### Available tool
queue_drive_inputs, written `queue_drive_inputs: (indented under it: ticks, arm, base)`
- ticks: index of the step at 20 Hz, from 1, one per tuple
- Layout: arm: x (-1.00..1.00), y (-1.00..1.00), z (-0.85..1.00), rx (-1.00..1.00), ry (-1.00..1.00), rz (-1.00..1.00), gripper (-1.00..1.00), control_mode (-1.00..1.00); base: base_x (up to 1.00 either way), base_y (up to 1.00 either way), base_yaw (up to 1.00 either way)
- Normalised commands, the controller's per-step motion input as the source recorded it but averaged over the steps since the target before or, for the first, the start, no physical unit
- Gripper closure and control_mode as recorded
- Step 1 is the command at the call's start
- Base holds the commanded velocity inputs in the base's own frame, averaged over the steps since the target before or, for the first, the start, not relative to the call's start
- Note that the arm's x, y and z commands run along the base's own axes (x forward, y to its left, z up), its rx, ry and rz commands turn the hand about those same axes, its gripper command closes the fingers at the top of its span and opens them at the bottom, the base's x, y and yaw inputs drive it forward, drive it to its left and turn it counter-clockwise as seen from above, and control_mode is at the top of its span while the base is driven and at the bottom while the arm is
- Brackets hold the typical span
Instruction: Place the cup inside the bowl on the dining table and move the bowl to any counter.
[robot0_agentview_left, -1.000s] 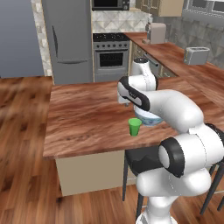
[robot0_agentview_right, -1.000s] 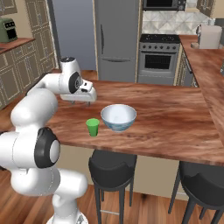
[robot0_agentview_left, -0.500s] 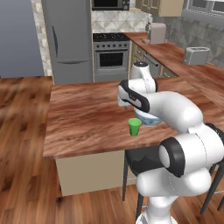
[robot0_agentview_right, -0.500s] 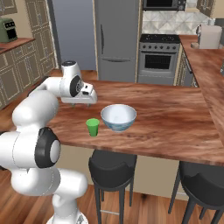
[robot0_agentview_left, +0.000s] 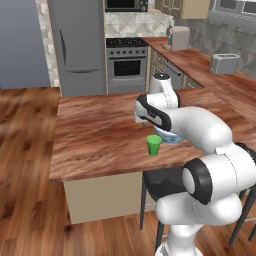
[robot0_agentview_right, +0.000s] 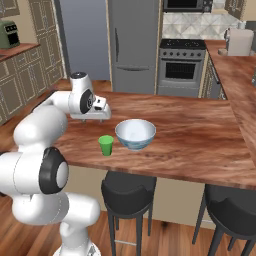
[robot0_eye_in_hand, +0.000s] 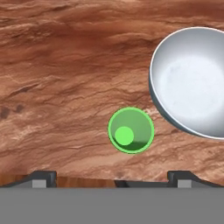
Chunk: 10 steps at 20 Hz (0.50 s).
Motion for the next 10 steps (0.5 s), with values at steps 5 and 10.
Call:
queue_drive_inputs:
  ticks: [5,10]
  arm:
    - [0.09,0.0,-0.02,0.0,-0.06,0.01,-1.0,-1.0]
    - [0.02,0.0,0.0,-0.02,-0.02,0.0,-1.0,-1.0]
  base:
    - [0.0,0.0,0.0]
    - [0.0,0.0,0.0]
